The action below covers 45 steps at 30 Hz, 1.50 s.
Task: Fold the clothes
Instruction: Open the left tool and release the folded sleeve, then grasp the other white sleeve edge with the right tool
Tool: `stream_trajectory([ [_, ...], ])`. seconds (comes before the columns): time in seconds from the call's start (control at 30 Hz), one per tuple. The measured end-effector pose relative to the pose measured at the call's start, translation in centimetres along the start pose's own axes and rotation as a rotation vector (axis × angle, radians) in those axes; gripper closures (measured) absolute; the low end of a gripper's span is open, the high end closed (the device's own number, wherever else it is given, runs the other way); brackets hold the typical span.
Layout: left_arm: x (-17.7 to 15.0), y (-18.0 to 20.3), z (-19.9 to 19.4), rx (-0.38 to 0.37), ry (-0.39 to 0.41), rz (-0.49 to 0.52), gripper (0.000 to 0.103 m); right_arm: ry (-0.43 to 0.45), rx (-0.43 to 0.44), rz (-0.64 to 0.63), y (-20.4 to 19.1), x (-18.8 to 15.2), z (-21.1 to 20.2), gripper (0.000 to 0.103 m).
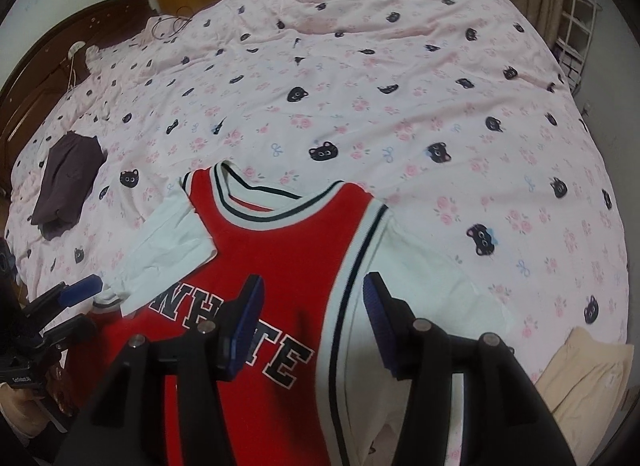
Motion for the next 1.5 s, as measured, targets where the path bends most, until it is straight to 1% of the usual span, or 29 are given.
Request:
stream_trajectory([
  [0.33, -0.4, -0.4, 0.4, -0.002, -0.017, -0.014, 0.038, -0.014, -0.038, 0.093, 3.9, -1.9, -0.8, 0.05],
  [0.5, -0.5, -0.5, 0.9, -0.002, -0.026, -0.023, 0.038, -0.015, -0.032, 0.194, 7.3, -3.1, -1.3, 0.05],
  [0.63, -0.6, -0.6, 1.3, -0.003, -0.037, -0.029, 0.038, -0.036, 0.015, 0.297, 9.8, -4.6, -0.9, 0.05],
  [0.8, -0.9, -0.3, 1.7, -0.009, -0.049, -0.021, 0.038, -0.061, 0.063, 0.397, 12.0, -7.1, 0.0, 0.05],
  [0.97, -1.2, 0.0, 2.1, -0.01, -0.061, -0.012, 0.038, -0.101, 0.167, 0.478, 12.6, -9.8, 1.2, 0.05],
  [1.07, -1.4, 0.2, 2.3, -0.012, -0.067, -0.01, 0.038, -0.111, 0.202, 0.493, 12.1, -10.8, 1.6, 0.05],
  [1.17, -1.4, 0.4, 2.4, -0.012, -0.069, -0.004, 0.038, -0.101, 0.237, 0.531, 11.8, -11.5, 1.7, 0.05],
  [1.33, -1.7, 0.5, 2.8, -0.005, -0.076, 0.009, 0.038, -0.092, 0.358, 0.647, 11.2, -12.9, 2.1, 0.05],
  [1.5, -1.9, 0.4, 3.0, 0.001, -0.081, 0.002, 0.038, -0.063, 0.427, 0.722, 11.2, -13.0, 2.6, 0.049],
])
Point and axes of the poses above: each gripper's, at about its wrist camera, not at the fingertips, and z roughly the way its jaws point, y to its right, x to its top, the point moved 10 cm from there along z, roughly the way its jaws point, and after that the axes turned 8 degrees about -y, right-handed, at the moved point
